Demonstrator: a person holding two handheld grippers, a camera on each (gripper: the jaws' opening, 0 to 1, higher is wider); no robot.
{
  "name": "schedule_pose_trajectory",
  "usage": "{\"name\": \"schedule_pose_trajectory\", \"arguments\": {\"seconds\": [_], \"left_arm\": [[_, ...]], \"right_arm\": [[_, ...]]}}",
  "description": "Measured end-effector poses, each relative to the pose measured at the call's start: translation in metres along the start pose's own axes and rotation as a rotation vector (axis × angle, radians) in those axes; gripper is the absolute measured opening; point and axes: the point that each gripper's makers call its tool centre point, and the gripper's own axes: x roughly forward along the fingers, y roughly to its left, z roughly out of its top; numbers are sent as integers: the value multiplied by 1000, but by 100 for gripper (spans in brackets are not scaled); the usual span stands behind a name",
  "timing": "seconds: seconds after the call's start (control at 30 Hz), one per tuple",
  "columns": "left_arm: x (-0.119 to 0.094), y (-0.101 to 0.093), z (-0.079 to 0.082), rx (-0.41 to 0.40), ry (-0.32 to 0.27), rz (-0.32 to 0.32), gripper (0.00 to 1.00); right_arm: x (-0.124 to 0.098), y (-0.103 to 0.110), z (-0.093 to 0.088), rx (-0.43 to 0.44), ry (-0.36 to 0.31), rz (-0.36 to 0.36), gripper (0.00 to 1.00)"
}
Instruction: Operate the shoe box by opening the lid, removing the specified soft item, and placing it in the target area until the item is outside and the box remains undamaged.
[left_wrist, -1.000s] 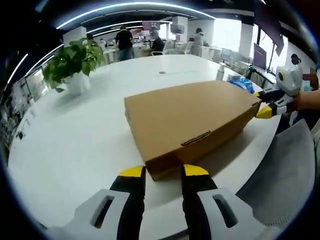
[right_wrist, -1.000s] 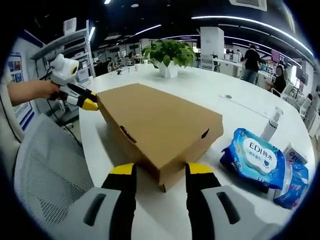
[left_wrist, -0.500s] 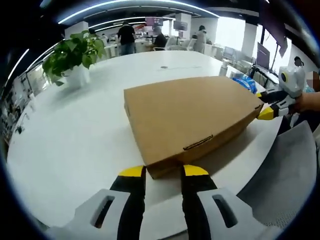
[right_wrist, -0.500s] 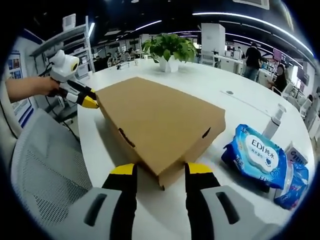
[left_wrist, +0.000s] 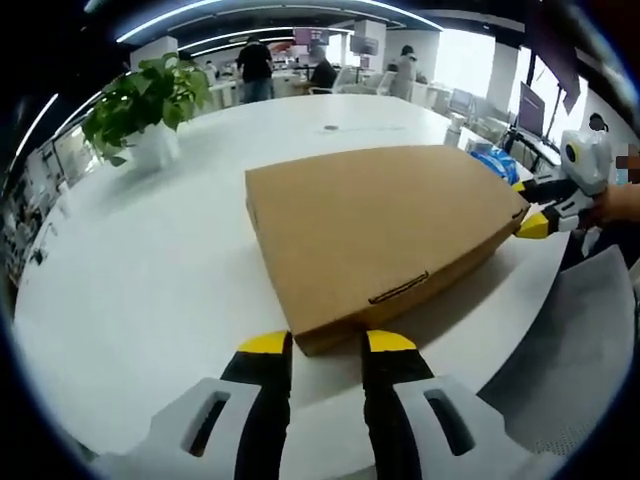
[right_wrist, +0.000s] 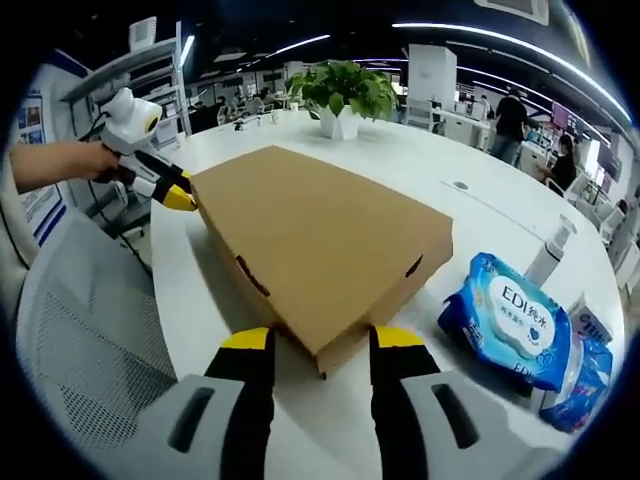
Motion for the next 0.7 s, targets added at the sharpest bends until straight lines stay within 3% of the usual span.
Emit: {"name": "schedule_pose_trajectory", "arguments": {"seconds": [0.7], "left_arm": [[29,9,33,8,13,-1,24]], "right_arm": [[19,-40,17,-7,-3,-5,34]]}}
